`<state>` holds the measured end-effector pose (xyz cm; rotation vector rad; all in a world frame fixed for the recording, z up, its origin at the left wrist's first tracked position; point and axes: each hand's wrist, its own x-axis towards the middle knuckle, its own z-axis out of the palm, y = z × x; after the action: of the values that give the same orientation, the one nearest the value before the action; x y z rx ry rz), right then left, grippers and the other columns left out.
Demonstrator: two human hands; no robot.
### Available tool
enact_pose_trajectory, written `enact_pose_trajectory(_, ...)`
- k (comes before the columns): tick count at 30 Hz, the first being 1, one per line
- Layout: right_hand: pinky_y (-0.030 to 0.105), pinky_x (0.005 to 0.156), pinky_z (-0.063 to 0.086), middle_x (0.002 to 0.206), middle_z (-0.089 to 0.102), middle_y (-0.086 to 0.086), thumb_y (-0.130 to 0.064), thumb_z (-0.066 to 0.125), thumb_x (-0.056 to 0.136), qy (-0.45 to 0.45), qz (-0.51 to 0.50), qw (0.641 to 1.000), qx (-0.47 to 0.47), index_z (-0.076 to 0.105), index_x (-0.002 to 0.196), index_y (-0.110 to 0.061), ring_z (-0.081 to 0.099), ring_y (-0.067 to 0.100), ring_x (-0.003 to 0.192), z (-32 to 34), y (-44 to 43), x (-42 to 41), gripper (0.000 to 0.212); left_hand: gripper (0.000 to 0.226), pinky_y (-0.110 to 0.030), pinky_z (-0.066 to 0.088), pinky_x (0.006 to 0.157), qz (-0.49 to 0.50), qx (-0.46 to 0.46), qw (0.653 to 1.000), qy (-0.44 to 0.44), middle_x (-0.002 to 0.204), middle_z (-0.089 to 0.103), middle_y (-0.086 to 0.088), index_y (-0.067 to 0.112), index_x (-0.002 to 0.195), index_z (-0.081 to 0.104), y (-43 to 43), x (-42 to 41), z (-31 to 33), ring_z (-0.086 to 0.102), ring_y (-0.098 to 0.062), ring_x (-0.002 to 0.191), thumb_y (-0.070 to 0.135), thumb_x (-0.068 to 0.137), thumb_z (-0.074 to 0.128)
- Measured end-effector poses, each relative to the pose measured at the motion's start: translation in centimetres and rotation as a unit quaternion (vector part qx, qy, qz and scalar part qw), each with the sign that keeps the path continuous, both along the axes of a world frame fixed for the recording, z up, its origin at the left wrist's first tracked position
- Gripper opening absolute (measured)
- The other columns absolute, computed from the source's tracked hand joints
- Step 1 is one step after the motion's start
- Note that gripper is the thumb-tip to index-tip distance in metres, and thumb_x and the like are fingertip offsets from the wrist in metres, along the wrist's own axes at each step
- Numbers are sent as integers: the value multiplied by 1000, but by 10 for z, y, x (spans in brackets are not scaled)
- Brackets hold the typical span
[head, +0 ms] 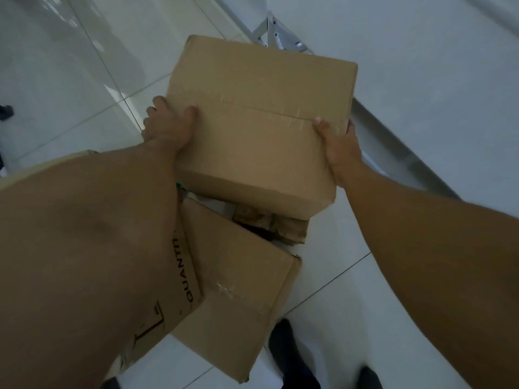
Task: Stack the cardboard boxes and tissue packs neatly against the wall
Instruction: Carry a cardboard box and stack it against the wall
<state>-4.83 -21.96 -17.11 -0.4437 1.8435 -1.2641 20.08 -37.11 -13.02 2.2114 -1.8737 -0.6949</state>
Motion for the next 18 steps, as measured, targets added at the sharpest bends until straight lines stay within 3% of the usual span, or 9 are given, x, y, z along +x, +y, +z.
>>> enact_pose_trajectory(4,46,103,48,139,54,-5,-60,66,80,-80,36,995,-48,29,151,-30,58,15,121,9,9,-13,85,67,-50,31,112,7,-26,1000,-1,147,38,-16,6,144,30,13,-5,10,38,-38,135,50,95,40)
enact_pose_trajectory(10,53,102,47,137,57,-5,-67,70,72,-120,43,989,-75,38,145,-35,59,19,122,42,53,-35,86,59,-50,31,109,-16,-58,998,-2,145,39,-18,5,143,31,52,-25,50,38,-38,133,44,98,36)
enact_pose_trajectory(14,53,101,46,138,54,-2,-57,63,85,-112,26,990,-87,33,147,-32,58,21,119,71,104,-60,73,62,-50,33,109,-53,-69,996,9,146,38,-18,5,144,30,96,-48,88,38,-38,134,45,97,37)
enact_pose_trajectory(18,42,90,52,135,53,0,-50,59,90,-104,-8,990,-99,28,151,-26,60,14,107,96,186,-88,72,67,-52,34,109,-98,-92,991,10,148,37,-18,5,146,27,167,-80,116,39,-39,134,47,95,41)
